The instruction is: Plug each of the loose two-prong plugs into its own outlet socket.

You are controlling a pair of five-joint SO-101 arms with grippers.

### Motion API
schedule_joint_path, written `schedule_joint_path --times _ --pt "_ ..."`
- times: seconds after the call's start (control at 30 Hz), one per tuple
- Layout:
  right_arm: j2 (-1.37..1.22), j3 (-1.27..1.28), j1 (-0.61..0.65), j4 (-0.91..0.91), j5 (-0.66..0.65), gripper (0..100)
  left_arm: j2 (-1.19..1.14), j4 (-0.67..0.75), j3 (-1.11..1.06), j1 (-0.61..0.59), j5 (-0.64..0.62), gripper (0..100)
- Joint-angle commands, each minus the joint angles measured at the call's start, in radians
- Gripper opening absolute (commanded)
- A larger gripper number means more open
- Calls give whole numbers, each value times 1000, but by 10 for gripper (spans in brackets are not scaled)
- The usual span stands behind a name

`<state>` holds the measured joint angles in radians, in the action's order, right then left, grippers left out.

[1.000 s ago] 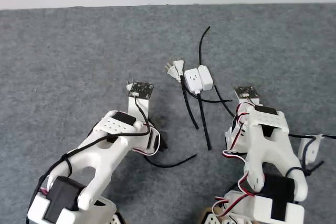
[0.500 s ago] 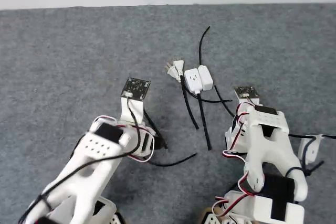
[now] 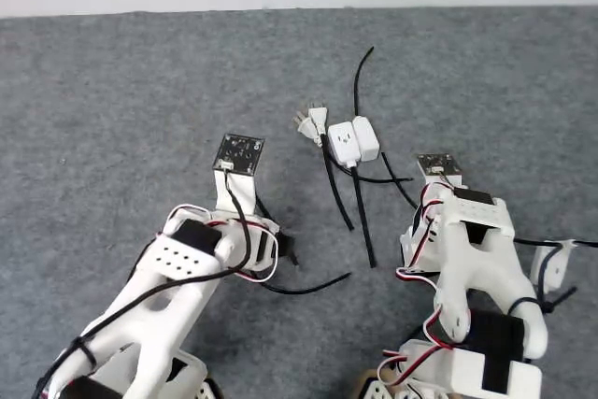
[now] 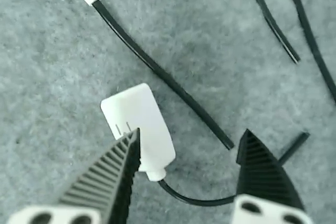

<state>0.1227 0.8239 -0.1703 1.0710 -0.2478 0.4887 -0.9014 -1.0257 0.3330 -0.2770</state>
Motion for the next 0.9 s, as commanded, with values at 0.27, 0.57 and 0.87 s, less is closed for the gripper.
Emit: schedule_joint_path --times 0.27,0.57,0.87 --pt "38 3 12 -12 -11 9 -12 29 -33 -5 -58 281" --pt "38 3 12 -12 -12 9 -14 34 -51 -8 -61 282" --pt "38 3 12 -13 -6 9 -14 60 -64 -114 -81 279"
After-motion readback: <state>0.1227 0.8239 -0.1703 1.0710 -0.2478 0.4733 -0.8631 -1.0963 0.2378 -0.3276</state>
